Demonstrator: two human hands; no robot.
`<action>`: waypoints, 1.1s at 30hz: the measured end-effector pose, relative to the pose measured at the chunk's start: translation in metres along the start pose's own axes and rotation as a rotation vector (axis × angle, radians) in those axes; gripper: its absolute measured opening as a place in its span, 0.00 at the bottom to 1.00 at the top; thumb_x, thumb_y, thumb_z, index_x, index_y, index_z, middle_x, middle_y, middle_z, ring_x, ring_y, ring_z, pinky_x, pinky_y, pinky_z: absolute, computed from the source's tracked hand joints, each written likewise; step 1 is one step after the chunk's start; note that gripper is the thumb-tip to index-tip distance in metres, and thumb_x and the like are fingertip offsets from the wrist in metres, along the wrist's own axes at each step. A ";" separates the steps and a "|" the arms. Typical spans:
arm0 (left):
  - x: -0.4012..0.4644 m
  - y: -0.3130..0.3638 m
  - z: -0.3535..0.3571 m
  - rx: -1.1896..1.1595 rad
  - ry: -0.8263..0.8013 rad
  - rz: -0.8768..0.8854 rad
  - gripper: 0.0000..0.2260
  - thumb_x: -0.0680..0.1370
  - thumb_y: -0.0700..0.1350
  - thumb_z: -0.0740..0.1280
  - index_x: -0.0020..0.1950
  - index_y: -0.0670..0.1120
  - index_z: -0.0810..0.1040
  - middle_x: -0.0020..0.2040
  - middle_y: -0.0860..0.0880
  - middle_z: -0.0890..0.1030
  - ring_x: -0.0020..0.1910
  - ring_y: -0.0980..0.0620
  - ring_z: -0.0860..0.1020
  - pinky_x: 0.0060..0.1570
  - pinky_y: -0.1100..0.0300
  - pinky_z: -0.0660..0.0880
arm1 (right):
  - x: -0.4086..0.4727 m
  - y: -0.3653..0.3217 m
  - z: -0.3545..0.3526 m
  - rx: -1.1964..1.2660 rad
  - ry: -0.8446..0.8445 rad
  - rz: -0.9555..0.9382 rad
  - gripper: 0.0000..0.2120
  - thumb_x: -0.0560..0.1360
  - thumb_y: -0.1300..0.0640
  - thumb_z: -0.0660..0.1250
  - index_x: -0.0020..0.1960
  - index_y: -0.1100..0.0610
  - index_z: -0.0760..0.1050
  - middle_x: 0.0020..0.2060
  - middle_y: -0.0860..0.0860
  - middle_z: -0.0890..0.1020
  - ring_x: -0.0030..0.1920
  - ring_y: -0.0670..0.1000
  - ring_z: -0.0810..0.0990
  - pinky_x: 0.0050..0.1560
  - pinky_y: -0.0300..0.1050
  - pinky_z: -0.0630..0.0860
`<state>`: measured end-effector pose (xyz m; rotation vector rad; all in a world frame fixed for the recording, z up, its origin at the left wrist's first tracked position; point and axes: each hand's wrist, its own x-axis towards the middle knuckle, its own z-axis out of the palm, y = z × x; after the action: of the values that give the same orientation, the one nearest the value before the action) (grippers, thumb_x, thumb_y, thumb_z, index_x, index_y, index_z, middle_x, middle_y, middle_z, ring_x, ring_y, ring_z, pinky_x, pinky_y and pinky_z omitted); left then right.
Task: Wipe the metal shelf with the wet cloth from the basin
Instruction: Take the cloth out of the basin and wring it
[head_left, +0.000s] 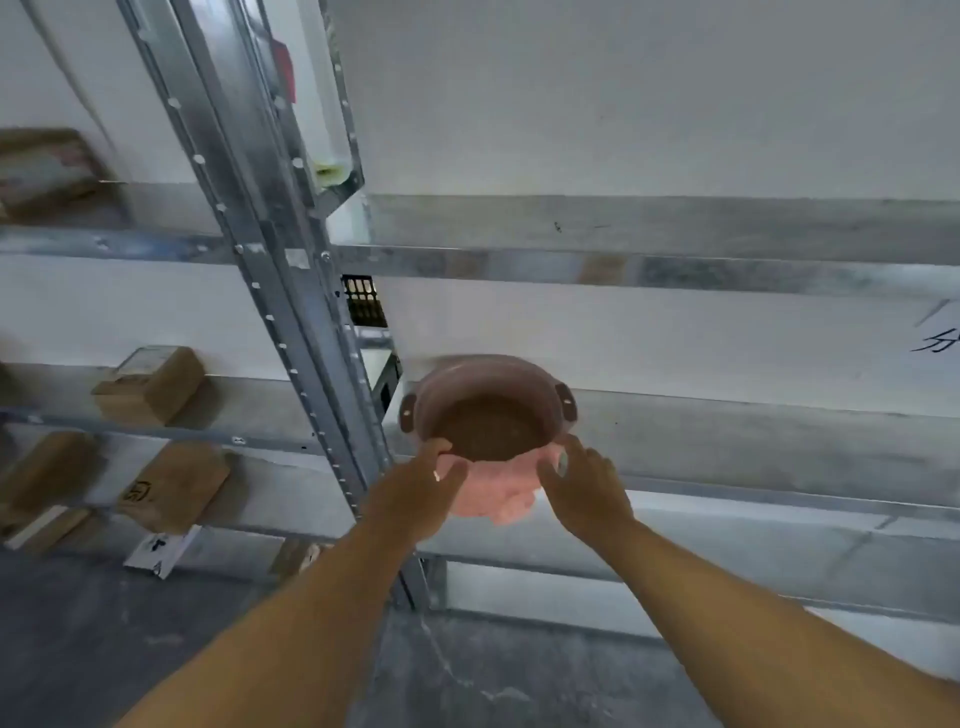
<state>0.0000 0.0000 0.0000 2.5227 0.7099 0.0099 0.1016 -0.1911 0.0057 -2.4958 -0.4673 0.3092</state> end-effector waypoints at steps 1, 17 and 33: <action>0.008 0.000 0.006 -0.067 0.029 -0.011 0.25 0.79 0.68 0.53 0.73 0.60 0.66 0.59 0.46 0.84 0.55 0.44 0.82 0.57 0.47 0.76 | 0.011 0.004 0.005 0.079 0.005 0.014 0.21 0.85 0.45 0.57 0.76 0.51 0.68 0.68 0.58 0.80 0.67 0.62 0.78 0.69 0.61 0.76; 0.048 0.011 0.014 -0.549 -0.127 -0.258 0.08 0.75 0.44 0.66 0.52 0.50 0.82 0.46 0.53 0.82 0.42 0.56 0.78 0.39 0.66 0.72 | 0.047 -0.013 0.039 0.517 0.072 0.328 0.10 0.75 0.64 0.68 0.47 0.49 0.76 0.43 0.50 0.83 0.45 0.53 0.82 0.55 0.58 0.82; -0.006 0.118 -0.194 -0.574 0.522 0.706 0.09 0.77 0.41 0.68 0.44 0.55 0.81 0.25 0.57 0.68 0.21 0.60 0.66 0.24 0.72 0.61 | -0.030 -0.147 -0.149 0.890 0.707 -0.373 0.15 0.70 0.67 0.72 0.43 0.46 0.79 0.35 0.58 0.71 0.28 0.45 0.66 0.29 0.32 0.69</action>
<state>0.0244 0.0031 0.2259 2.0686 -0.0597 0.9895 0.0832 -0.1631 0.2142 -1.4643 -0.3651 -0.4271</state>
